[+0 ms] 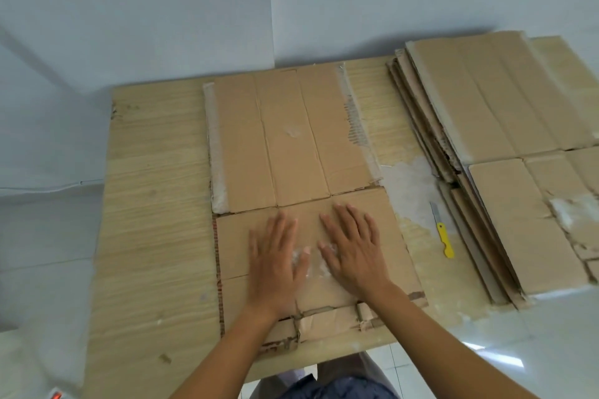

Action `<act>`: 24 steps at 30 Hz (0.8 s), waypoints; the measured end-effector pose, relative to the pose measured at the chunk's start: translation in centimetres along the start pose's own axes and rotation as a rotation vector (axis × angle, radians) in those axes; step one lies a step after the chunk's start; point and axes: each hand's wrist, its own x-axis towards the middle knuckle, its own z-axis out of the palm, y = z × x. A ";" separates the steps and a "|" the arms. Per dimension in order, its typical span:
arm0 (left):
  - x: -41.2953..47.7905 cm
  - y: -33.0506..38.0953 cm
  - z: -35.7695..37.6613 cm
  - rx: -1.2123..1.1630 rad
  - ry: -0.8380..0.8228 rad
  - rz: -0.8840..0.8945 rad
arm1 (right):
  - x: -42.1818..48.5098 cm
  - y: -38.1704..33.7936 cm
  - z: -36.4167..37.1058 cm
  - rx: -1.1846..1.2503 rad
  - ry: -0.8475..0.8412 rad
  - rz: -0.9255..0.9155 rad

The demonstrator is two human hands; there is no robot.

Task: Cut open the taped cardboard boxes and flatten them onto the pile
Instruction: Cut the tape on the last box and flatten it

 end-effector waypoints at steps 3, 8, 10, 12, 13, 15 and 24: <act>0.6 -1.8 -1.6 -0.176 0.176 -0.293 | 1.1 1.1 -2.0 0.166 0.117 0.199; 3.3 -3.2 -4.8 -0.515 0.174 -0.655 | 4.3 3.3 -5.1 0.399 0.054 0.514; 4.1 -3.4 -5.4 -0.559 0.184 -0.703 | 5.2 3.4 -5.8 0.375 -0.039 0.548; 4.5 -3.9 -5.9 -0.627 0.244 -0.777 | 5.5 3.3 -6.2 0.364 -0.089 0.597; 4.5 -4.1 -6.4 -0.668 0.263 -0.816 | 5.4 3.3 -6.4 0.377 -0.090 0.621; 4.2 -4.6 -7.1 -0.719 0.239 -0.851 | 4.9 3.7 -6.8 0.492 -0.062 0.650; 3.8 -3.7 -9.4 -0.710 0.263 -0.537 | 2.4 2.8 -9.8 0.598 0.219 0.513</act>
